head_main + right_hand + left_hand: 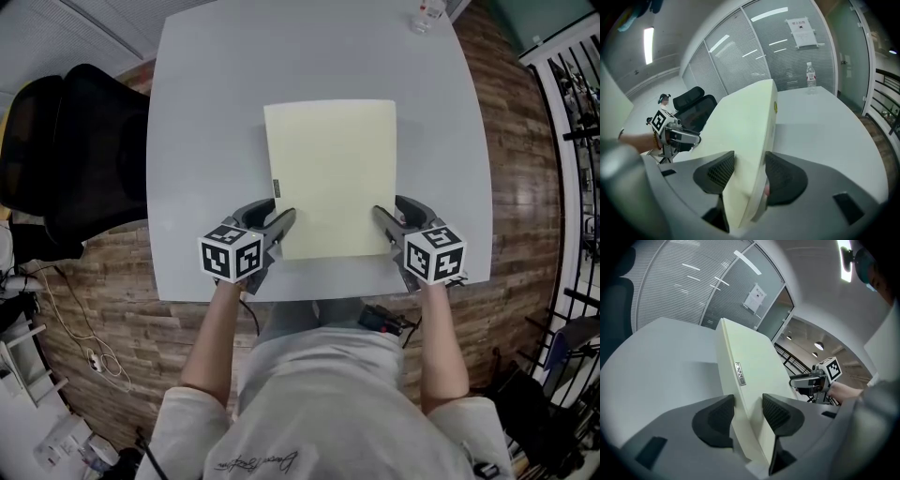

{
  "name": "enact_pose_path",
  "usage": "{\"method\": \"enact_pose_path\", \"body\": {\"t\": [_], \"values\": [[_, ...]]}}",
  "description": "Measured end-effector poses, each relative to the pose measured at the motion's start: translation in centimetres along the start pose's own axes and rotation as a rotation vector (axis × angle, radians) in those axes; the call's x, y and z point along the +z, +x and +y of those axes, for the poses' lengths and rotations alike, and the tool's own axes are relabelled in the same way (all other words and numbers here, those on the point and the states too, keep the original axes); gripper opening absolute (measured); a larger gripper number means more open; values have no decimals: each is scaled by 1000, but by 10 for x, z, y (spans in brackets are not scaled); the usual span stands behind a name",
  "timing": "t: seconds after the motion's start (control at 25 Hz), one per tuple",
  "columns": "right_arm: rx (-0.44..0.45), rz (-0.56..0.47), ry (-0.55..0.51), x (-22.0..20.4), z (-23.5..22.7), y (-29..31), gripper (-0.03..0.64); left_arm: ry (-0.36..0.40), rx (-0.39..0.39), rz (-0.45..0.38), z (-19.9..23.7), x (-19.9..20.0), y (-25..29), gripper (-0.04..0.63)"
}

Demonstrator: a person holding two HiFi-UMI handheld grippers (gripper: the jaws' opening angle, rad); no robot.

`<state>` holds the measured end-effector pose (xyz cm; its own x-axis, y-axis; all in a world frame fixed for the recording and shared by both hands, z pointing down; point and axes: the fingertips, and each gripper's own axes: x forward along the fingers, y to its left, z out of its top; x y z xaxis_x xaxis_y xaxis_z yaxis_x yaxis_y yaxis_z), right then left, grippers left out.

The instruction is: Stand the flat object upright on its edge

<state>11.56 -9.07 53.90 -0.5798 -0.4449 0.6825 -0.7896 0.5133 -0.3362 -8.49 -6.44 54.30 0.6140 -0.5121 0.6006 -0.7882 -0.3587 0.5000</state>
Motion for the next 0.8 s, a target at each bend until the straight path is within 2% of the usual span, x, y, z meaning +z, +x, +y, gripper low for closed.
{"method": "enact_pose_path", "body": {"t": [0.48,0.8], "values": [[-62,-150,-87,42,1,-9,221,88,68,-105,-3,40,-8,198],[-90,-196,-139,61,2,-7,218,191,132,-137,-2,60,-12,195]]}}
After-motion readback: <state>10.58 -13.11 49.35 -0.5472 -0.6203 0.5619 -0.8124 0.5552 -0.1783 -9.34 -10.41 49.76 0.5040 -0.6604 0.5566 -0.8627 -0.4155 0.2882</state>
